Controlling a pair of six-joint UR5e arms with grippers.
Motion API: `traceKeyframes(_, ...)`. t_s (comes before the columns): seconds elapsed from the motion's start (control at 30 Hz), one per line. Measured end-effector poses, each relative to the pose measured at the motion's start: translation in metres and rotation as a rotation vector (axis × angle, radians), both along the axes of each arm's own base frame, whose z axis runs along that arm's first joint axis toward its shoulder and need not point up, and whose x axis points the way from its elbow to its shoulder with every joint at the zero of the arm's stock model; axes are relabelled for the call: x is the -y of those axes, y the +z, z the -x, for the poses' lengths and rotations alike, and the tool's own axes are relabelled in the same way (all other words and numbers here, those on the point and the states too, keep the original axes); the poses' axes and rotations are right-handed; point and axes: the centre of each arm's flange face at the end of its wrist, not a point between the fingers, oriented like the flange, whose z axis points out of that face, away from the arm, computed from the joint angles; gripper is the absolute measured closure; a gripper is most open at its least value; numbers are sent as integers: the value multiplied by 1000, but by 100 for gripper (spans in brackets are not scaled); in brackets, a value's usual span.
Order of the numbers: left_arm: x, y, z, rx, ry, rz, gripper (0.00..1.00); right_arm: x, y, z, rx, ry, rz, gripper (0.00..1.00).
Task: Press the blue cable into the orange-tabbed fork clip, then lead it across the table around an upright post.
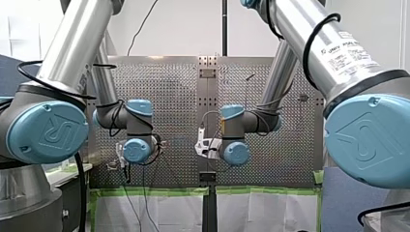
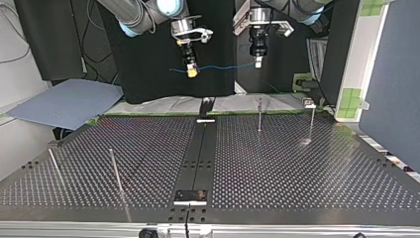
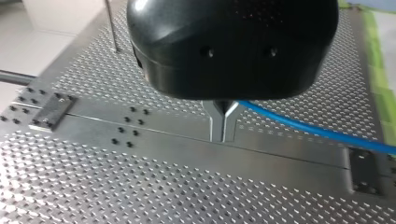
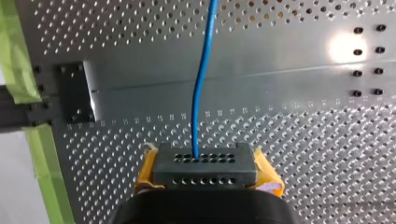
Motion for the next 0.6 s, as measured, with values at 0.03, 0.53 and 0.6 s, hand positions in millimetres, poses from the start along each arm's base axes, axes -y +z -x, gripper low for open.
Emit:
traceKeyframes(0.03,-2,-3,1,-5,0,-5,100,1,-3,-2,7,2,0,98)
traceKeyframes(0.53,-20,-30,-54,47,1,101,100,10,-59,-11,-4,-1,-40,98)
traceKeyframes(0.6,-24,-33,-63,58,9,105,100,13,-64,-14,-2,-1,-43,98)
